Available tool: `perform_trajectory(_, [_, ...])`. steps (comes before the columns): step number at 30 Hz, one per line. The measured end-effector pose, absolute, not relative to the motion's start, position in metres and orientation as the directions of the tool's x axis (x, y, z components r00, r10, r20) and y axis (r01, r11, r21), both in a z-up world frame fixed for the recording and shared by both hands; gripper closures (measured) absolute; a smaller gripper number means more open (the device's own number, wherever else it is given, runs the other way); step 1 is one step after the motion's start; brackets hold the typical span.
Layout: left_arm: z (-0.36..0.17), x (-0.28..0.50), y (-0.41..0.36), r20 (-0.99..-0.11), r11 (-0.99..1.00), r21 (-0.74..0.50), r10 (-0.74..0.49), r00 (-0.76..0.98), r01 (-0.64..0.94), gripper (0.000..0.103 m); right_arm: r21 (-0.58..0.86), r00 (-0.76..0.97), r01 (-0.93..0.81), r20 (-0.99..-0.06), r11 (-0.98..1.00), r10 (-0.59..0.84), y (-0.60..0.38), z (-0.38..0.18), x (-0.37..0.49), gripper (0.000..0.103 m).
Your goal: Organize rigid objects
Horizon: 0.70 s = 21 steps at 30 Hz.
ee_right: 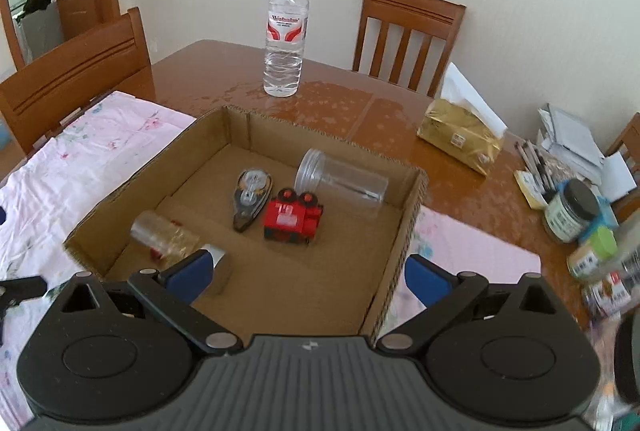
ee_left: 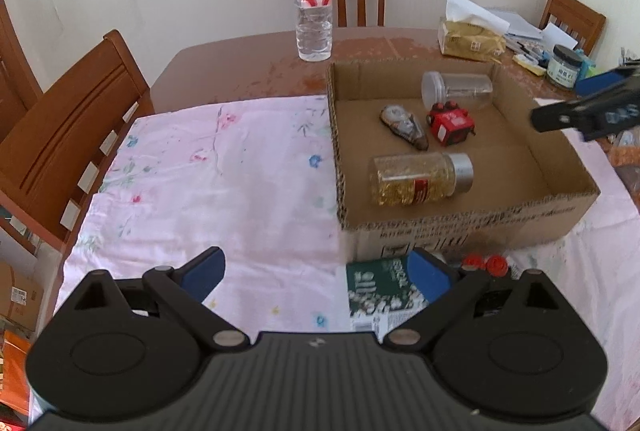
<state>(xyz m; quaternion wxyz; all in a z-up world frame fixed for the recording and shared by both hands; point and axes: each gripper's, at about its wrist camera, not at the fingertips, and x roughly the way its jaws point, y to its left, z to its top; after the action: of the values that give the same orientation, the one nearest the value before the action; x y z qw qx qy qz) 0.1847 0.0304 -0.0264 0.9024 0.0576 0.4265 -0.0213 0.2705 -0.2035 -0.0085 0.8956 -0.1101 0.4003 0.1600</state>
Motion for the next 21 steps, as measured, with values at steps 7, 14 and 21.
perform_trajectory(7, [-0.034, 0.175, 0.033, -0.784, 0.988, 0.090, -0.009, 0.620, 0.128, 0.005, -0.058, 0.619, -0.355, -0.763, 0.933, 0.188, -0.205, -0.011, 0.223, 0.000])
perform_trajectory(14, [-0.046, 0.166, 0.032, -0.807, 0.978, 0.080, -0.051, 0.588, 0.195, 0.005, -0.009, 0.528, -0.332, -0.831, 0.943, 0.178, -0.194, -0.047, 0.200, 0.000])
perform_trajectory(21, [-0.054, 0.160, 0.034, -0.822, 0.967, 0.051, -0.102, 0.561, 0.250, 0.005, 0.026, 0.436, -0.276, -0.887, 0.961, 0.150, -0.181, -0.083, 0.191, 0.000])
